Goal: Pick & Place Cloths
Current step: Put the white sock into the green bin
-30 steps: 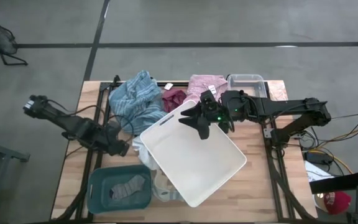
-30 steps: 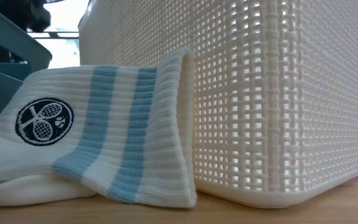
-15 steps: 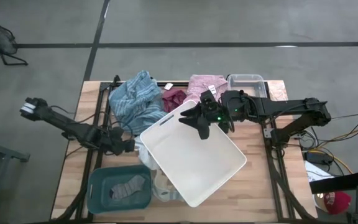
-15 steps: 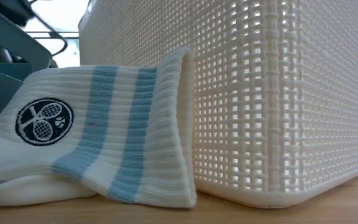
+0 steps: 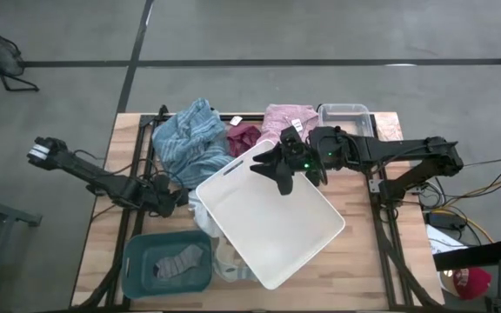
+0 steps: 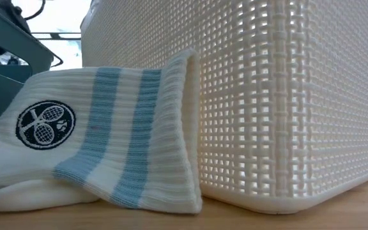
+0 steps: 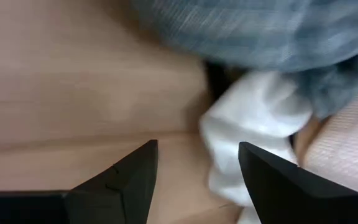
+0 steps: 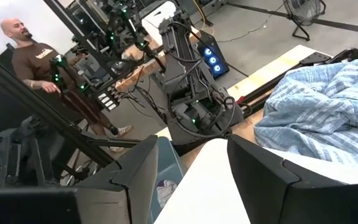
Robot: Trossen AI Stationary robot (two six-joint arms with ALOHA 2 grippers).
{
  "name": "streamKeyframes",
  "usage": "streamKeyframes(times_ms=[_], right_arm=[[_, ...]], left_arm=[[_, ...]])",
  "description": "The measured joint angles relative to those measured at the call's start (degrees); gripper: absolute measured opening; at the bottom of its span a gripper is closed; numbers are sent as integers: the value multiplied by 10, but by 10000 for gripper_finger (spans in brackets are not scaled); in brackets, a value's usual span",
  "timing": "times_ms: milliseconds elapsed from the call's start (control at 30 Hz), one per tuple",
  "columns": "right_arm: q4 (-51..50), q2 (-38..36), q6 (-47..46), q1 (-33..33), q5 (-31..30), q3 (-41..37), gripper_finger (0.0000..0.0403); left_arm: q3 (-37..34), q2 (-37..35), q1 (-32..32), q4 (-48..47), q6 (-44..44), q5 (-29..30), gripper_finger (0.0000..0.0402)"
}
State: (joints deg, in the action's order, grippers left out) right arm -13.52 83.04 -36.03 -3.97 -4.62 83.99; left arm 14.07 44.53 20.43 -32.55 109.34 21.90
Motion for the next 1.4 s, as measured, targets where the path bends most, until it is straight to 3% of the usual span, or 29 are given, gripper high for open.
streamKeyframes(times_ms=[133, 233, 567, 733, 967, 1167, 1400], right_arm=[[-3, 10, 0, 0, 0, -1, 186], [-12, 16, -6, 0, 0, -2, 177], [-11, 23, -13, 0, 1, -2, 145], [-10, 22, -10, 0, 1, -2, 131], [-10, 22, -9, 2, 1, -2, 114], [-10, 22, -9, 3, 0, -1, 98], [-10, 22, -9, 3, 0, -1, 79]], left_arm=[[-32, -1, -1, 82, 2, 3, 229], [-41, 0, -1, 135, 2, 38, 229], [-43, 24, -1, 134, -1, 47, 223], [-46, 29, -1, 149, -19, 48, 165], [-48, 30, -1, 148, -36, 86, 16], [-27, 14, 0, 153, -89, 77, 6], [70, -24, 1, 94, -251, 37, 5]])
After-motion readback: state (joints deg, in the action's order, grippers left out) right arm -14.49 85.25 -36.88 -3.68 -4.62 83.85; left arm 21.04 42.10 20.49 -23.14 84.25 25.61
